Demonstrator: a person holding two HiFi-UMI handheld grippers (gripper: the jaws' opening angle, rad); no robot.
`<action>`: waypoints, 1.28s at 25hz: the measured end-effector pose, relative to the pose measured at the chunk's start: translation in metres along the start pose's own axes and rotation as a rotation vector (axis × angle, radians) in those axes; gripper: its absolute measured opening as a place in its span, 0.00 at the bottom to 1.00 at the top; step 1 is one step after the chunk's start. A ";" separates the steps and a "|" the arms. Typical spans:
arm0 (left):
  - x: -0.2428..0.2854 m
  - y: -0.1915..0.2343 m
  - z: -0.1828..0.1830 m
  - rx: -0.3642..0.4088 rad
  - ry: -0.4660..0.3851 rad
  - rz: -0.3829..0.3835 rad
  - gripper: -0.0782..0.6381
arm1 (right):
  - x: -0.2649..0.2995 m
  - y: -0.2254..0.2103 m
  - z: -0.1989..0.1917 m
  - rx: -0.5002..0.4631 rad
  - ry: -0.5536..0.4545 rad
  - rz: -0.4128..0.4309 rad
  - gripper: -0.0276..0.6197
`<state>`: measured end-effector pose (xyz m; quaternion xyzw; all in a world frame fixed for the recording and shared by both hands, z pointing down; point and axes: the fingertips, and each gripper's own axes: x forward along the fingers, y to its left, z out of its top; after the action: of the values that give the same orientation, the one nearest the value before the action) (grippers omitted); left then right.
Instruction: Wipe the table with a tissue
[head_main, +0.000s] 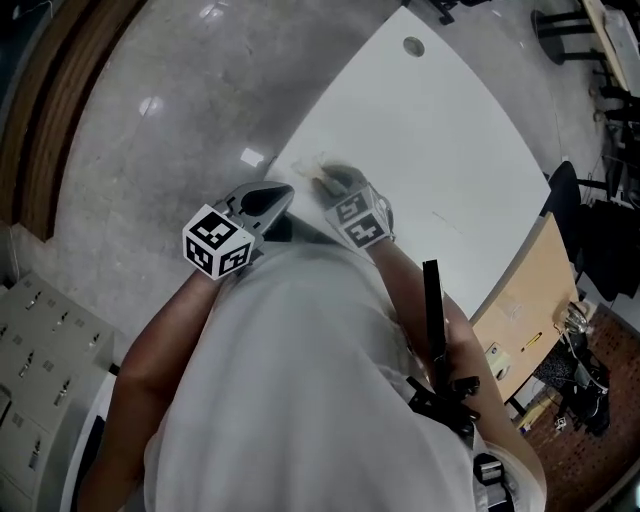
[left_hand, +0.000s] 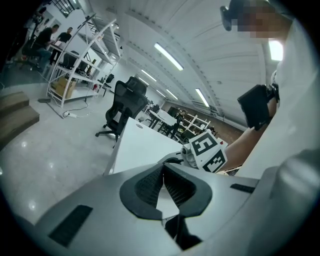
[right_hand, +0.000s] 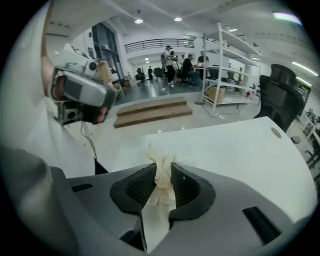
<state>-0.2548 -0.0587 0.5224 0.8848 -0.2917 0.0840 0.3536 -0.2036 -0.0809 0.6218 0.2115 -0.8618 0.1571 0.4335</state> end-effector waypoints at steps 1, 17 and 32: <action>0.000 0.000 0.000 0.001 0.003 0.002 0.12 | -0.004 0.002 -0.004 -0.042 0.005 0.034 0.18; 0.007 -0.001 0.006 0.018 0.002 0.027 0.12 | -0.073 -0.182 -0.074 0.425 -0.003 -0.519 0.18; -0.015 0.001 0.003 0.028 0.000 0.054 0.12 | 0.030 0.016 0.039 -0.137 -0.005 0.051 0.18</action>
<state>-0.2681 -0.0542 0.5152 0.8814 -0.3143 0.0979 0.3387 -0.2539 -0.0913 0.6225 0.1596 -0.8767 0.1084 0.4407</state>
